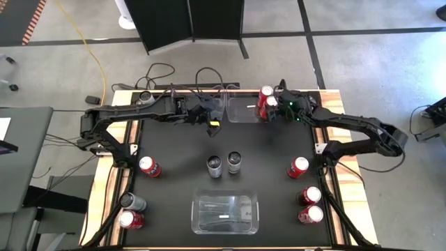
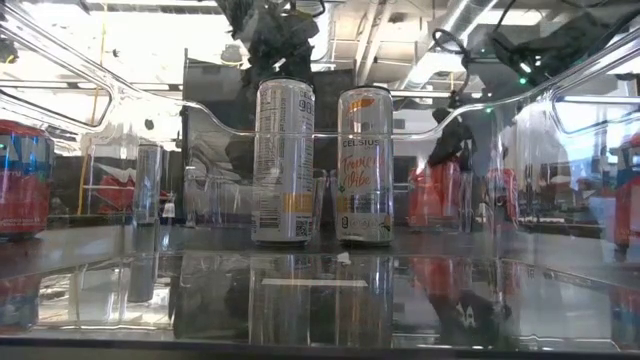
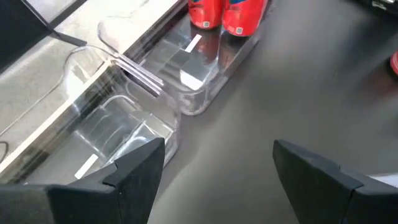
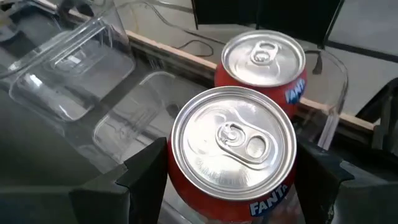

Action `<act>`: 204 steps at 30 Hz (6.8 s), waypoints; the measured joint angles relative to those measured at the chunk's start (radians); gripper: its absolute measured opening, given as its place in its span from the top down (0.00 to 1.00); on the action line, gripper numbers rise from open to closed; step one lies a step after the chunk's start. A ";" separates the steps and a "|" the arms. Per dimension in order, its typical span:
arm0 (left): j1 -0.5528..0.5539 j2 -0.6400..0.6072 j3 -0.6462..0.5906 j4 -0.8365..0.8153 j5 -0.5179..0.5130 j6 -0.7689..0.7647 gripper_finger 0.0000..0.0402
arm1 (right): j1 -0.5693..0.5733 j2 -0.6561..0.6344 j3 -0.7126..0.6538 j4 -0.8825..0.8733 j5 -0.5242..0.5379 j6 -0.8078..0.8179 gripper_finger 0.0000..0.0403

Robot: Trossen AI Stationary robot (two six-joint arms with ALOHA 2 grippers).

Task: Sort soda cans
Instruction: Put the top orange soda can into the top right transparent bin, then put the right orange soda can into the top right transparent bin

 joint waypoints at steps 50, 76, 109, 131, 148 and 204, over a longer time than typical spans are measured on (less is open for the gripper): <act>0.040 -0.217 0.000 -0.007 -0.187 0.068 0.27 | 0.091 -0.211 0.339 -0.910 -0.135 0.296 0.08; 0.084 -0.077 0.000 0.166 0.310 0.102 0.27 | 0.773 -0.197 0.409 -1.345 -0.188 0.907 0.13; 0.122 -0.077 0.000 0.124 0.385 0.101 0.27 | 0.981 -0.181 0.332 -1.282 -0.116 1.091 0.10; 0.135 -0.077 0.000 0.121 0.383 0.179 0.27 | 0.959 -0.181 0.362 -1.318 -0.115 1.021 0.05; 0.134 -0.077 0.000 0.098 0.384 0.177 0.27 | 0.948 -0.130 0.304 -1.312 -0.109 1.013 0.02; 0.206 -0.077 0.000 -0.050 0.248 0.113 0.27 | 0.266 0.321 0.897 -0.866 0.133 -0.158 0.31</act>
